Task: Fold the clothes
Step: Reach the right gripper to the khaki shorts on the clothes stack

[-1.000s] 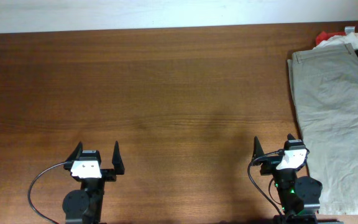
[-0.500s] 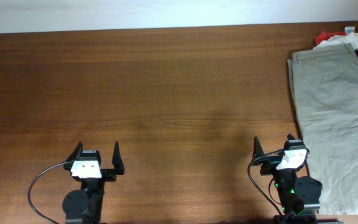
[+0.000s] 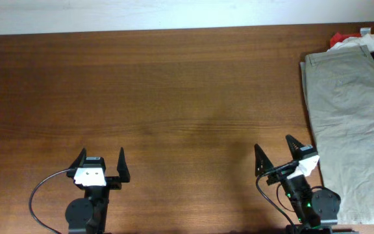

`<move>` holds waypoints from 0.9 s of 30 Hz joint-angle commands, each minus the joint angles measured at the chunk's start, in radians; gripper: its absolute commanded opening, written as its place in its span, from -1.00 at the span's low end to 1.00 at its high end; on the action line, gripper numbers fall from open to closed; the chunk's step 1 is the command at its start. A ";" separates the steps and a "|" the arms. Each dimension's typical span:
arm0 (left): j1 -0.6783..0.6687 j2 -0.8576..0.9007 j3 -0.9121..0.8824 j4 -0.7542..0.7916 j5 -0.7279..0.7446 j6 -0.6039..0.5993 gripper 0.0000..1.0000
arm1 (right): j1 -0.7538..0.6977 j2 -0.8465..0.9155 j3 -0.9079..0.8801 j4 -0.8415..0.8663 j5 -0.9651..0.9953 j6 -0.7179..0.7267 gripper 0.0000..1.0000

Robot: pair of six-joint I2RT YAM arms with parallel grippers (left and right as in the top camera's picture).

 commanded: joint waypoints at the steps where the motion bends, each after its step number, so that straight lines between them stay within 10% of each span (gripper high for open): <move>1: -0.006 0.002 -0.005 -0.003 -0.008 -0.013 0.98 | 0.010 -0.005 0.003 0.101 0.068 0.016 0.97; 6: -0.006 0.002 -0.005 -0.003 -0.008 -0.013 0.98 | 0.009 0.128 0.221 0.024 0.294 -0.063 0.97; 17: -0.006 0.002 -0.005 -0.003 -0.008 -0.013 0.98 | -0.164 1.226 1.106 -0.445 0.474 -0.208 0.97; 27: -0.006 0.002 -0.005 -0.003 -0.008 -0.013 0.98 | -0.193 2.002 1.622 -0.538 0.598 -0.399 0.98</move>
